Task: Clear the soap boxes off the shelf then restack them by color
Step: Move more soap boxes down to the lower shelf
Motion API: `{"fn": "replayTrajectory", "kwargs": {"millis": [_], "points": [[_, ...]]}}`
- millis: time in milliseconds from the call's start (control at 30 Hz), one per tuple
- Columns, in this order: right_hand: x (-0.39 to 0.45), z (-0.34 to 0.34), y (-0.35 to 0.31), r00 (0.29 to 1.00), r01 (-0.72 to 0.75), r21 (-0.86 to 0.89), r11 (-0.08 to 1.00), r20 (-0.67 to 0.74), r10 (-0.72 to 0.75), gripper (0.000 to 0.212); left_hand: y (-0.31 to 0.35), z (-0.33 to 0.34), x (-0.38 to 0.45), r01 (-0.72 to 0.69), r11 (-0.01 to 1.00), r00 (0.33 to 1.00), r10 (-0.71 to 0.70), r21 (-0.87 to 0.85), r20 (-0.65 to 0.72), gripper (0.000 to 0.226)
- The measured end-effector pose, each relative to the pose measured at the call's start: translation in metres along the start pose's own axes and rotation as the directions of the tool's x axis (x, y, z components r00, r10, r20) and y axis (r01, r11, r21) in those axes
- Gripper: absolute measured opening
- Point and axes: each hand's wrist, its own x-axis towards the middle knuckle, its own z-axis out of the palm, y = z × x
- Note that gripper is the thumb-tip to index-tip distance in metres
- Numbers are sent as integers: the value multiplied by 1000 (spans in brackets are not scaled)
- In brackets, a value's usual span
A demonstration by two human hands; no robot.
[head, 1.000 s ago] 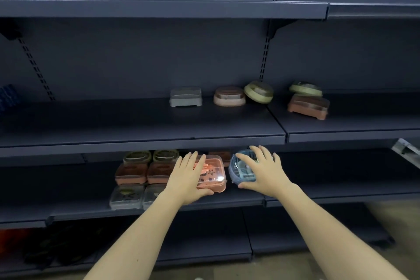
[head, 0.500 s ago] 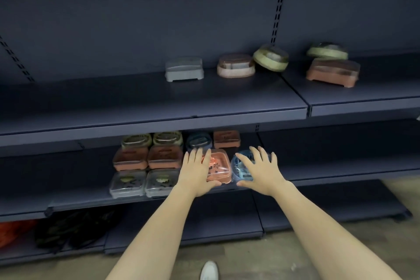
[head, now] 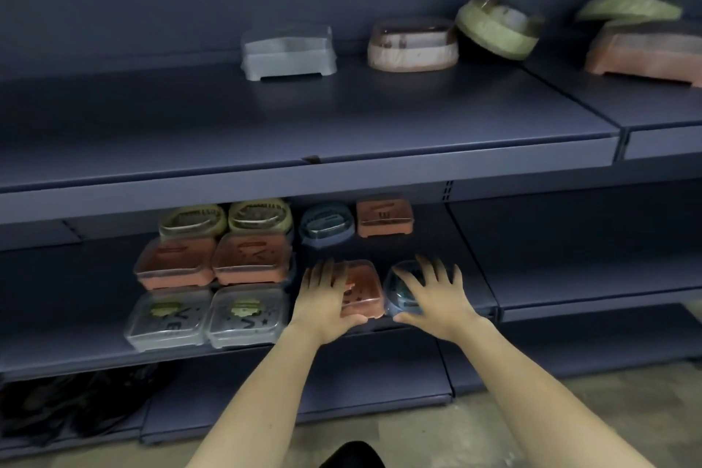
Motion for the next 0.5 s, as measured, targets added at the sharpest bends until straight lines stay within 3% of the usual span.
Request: {"fn": "replayTrajectory", "kwargs": {"millis": [300,400,500], "points": [[47,35,9,1000,10,44,999,-15,-10,82,-21,34,40,26,999,1000,-25,-23,14,102],[62,37,11,995,58,104,993,-92,-49,85,-27,38,52,20,1000,1000,-20,-10,1,102],[75,39,14,995,64,45,997,-77,-61,84,-32,40,64,18,999,1000,-19,-39,-2,103]]}}
